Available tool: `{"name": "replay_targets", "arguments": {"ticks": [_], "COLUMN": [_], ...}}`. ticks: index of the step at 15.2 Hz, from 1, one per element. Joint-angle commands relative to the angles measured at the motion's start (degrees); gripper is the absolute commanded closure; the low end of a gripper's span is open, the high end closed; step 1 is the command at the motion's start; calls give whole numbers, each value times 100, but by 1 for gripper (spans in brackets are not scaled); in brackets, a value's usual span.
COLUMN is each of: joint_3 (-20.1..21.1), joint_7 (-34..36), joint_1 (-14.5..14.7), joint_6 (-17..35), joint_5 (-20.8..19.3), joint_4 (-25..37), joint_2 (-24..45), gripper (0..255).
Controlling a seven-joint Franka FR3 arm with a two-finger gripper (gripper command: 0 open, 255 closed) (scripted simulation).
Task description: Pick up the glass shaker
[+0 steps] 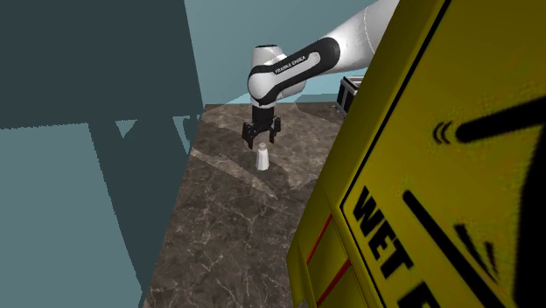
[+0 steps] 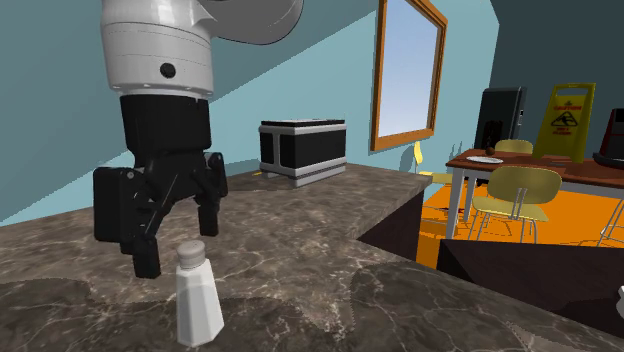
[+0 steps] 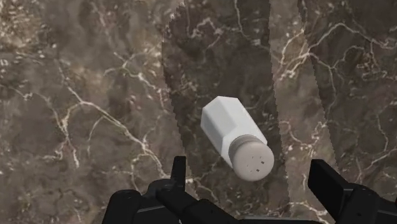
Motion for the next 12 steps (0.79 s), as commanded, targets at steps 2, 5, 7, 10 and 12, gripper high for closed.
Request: {"name": "replay_targets", "arguments": {"ticks": [2, 5, 7, 10, 12], "joint_3": [-3, -1, -1, -1, -3], "joint_7": [-10, 1, 0, 3, -10], "joint_1": [-2, 5, 5, 7, -2], "joint_6": [90, 81, 81, 81, 89], "joint_5": [-1, -3, -3, -4, -1], "joint_4": [-18, -12, -12, -9, -17], "joint_2": [69, 66, 66, 68, 69], "gripper": [0, 255, 255, 255, 255]}}
